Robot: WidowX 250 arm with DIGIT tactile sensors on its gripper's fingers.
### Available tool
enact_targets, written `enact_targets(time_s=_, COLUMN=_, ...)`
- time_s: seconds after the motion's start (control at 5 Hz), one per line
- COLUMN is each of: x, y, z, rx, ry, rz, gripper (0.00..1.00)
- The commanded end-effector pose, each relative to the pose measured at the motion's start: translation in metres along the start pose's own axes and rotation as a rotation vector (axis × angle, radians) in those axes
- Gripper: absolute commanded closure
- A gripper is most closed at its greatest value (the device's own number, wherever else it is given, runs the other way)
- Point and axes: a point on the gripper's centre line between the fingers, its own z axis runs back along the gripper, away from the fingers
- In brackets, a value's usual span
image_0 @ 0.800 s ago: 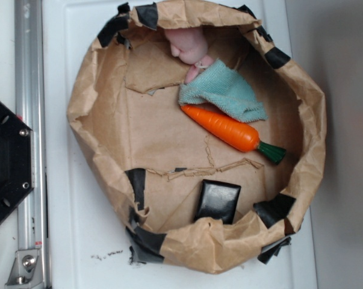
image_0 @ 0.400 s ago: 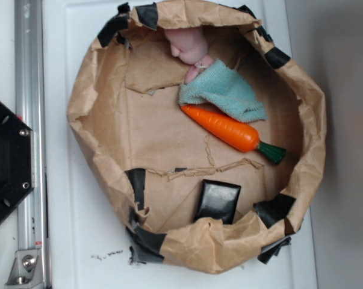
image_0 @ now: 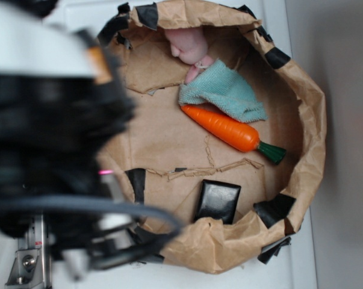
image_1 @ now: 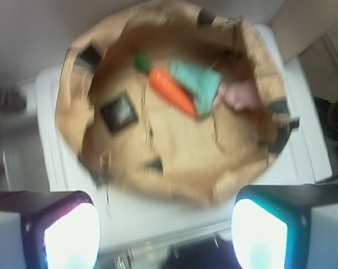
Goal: Grab the black box.
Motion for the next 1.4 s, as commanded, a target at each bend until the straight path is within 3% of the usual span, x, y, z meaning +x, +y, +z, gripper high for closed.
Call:
enact_targets(time_s=0.0, x=0.019, y=-0.007, z=-0.051, rx=-0.050, ry=0.021, rz=0.479, gripper=0.00)
enact_targets(time_s=0.2, x=0.015, y=-0.002, z=-0.072, rx=-0.078, ry=0.024, rz=0.542, gripper=0.00)
enact_targets(time_s=0.8, x=0.015, y=-0.002, z=-0.072, rx=-0.078, ry=0.024, rz=0.542, gripper=0.00)
enact_targets(time_s=1.0, x=0.025, y=-0.013, z=-0.101, rx=-0.053, ry=0.018, rz=0.559, gripper=0.00)
enact_targets(time_s=1.2, x=0.036, y=-0.003, z=-0.121, rx=-0.032, ry=0.030, rz=0.647, gripper=0.00)
